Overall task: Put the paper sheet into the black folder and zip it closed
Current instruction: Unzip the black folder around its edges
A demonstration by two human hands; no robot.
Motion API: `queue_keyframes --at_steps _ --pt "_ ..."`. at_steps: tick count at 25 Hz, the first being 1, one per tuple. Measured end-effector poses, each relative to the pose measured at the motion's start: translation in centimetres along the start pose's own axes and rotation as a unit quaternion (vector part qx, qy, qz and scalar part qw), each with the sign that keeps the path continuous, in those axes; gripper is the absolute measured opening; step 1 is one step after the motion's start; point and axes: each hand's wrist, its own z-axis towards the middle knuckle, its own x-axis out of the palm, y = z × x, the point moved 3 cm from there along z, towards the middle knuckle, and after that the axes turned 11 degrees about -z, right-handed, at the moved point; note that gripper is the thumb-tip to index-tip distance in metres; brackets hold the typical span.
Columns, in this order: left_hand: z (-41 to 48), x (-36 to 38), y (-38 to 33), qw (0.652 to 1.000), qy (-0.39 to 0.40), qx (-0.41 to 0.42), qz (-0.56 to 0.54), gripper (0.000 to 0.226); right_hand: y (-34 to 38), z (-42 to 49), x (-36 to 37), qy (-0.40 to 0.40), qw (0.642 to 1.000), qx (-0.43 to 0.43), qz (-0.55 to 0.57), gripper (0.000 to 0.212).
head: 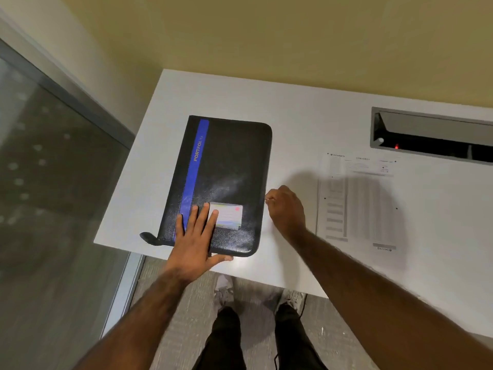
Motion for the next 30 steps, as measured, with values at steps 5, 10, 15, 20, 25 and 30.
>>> queue_keyframes --at_steps 5,10,15,20,25,30 --pt "-0.3 0.6 -0.2 1.0 -0.011 0.003 0.007 0.112 -0.1 -1.3 0.6 -0.02 0.999 0.007 -0.028 0.02" --pt "-0.2 0.5 -0.1 1.0 0.002 0.002 0.003 0.113 0.5 -5.3 2.2 -0.035 0.999 0.031 -0.013 0.018" --pt "-0.3 0.6 0.0 1.0 0.005 0.001 0.013 0.113 0.8 -9.9 3.9 -0.059 0.998 0.033 -0.016 0.013" --pt "-0.2 0.7 0.0 1.0 0.01 0.0 0.027 0.114 1.3 -13.0 5.3 -0.076 0.996 0.039 -0.029 0.009" --pt "-0.3 0.6 0.0 0.999 0.022 -0.007 0.032 0.114 2.1 -14.9 6.2 -0.039 0.999 0.022 -0.025 0.012" --pt "-0.8 0.5 -1.2 0.999 -0.001 -0.036 -0.036 0.108 1.0 -12.3 4.4 0.054 0.995 0.041 0.068 0.014"
